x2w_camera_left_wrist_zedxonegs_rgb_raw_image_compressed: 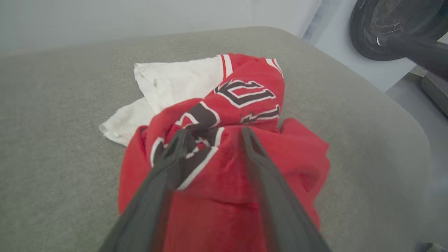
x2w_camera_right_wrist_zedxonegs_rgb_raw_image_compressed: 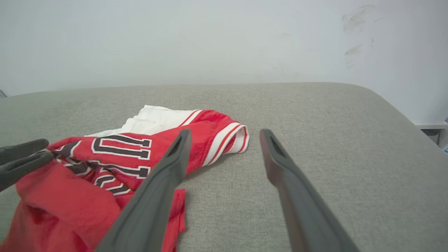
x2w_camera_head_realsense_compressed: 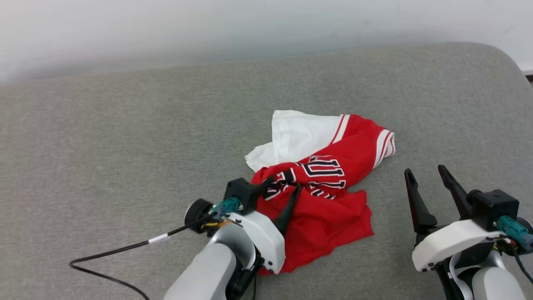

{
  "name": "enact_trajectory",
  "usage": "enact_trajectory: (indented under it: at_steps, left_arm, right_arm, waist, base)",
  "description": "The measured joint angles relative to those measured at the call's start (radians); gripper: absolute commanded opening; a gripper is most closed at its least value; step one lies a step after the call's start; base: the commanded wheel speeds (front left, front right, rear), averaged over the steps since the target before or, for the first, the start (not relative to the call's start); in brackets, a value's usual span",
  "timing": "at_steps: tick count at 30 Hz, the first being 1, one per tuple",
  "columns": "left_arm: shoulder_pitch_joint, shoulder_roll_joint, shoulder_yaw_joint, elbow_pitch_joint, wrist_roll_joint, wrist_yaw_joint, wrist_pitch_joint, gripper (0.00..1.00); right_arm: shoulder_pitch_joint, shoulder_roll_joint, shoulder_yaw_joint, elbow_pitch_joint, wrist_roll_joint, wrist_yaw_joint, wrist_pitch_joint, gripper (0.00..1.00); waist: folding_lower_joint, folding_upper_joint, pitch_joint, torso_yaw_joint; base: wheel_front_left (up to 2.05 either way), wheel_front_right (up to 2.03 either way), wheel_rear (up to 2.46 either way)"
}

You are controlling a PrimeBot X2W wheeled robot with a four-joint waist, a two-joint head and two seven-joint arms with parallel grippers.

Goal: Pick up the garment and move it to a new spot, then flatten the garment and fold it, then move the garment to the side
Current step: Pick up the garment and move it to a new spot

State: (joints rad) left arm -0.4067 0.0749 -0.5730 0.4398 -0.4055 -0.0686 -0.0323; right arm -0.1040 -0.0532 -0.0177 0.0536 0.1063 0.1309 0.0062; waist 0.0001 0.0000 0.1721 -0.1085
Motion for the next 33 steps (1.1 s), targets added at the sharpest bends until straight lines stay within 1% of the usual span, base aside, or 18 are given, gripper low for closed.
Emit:
enact_trajectory:
  at_steps: [5,9,11,14,18,21,23,27,33]
  left_arm:
    - [-0.015,-0.006,0.040,-0.064,-0.023,0.014,-0.091,1.00]
    - [-0.012,0.004,0.101,-0.110,-0.043,0.054,-0.150,1.00]
    - [0.000,0.022,0.143,-0.124,-0.048,0.088,-0.172,1.00]
    - [0.046,0.071,0.207,-0.133,-0.050,0.142,-0.193,1.00]
    - [0.124,0.133,0.261,-0.156,-0.046,0.188,-0.205,1.00]
    - [0.186,0.176,0.280,-0.176,-0.034,0.211,-0.208,1.00]
    - [0.222,0.194,0.286,-0.194,-0.033,0.222,-0.206,1.00]
    - [0.275,0.205,0.276,-0.232,-0.028,0.235,-0.190,1.00]
    - [0.313,0.205,0.263,-0.266,-0.023,0.252,-0.172,1.00]
  right_arm:
    - [0.004,0.000,-0.011,0.001,-0.008,0.000,0.006,1.00]
    - [0.023,0.001,-0.022,-0.007,-0.011,0.000,0.022,1.00]
    - [0.033,0.001,-0.028,-0.014,-0.015,0.000,0.030,1.00]
    - [0.048,0.001,-0.034,-0.023,-0.018,0.000,0.040,1.00]
    - [0.073,0.001,-0.040,-0.036,-0.018,0.000,0.052,1.00]
    - [0.090,0.001,-0.045,-0.043,-0.018,0.000,0.062,1.00]
    - [0.103,0.001,-0.049,-0.047,-0.017,0.000,0.066,1.00]
    - [0.128,0.001,-0.052,-0.058,-0.010,0.000,0.080,1.00]
    - [0.146,0.001,-0.045,-0.073,-0.008,0.000,0.091,1.00]
  waist:
    - [0.0000,0.0000,-0.037,0.031]
    - [0.0000,0.0000,-0.074,0.053]
    - [0.0000,0.0000,-0.091,0.063]
    - [0.0000,0.0000,-0.113,0.075]
    - [-0.0001,0.0000,-0.139,0.086]
    - [-0.0001,0.0000,-0.157,0.089]
    - [-0.0001,0.0000,-0.170,0.091]
    - [-0.0001,0.0000,-0.186,0.093]
    - [-0.0001,0.0000,-0.198,0.084]
  base:
    - [0.00,0.00,0.00]
    - [0.00,0.00,0.00]
    - [0.00,0.00,0.00]
    - [0.00,0.00,0.00]
    - [0.00,0.00,0.00]
    - [0.00,0.00,0.00]
    - [0.00,0.00,0.00]
    - [0.00,0.00,0.00]
    - [0.00,0.00,0.00]
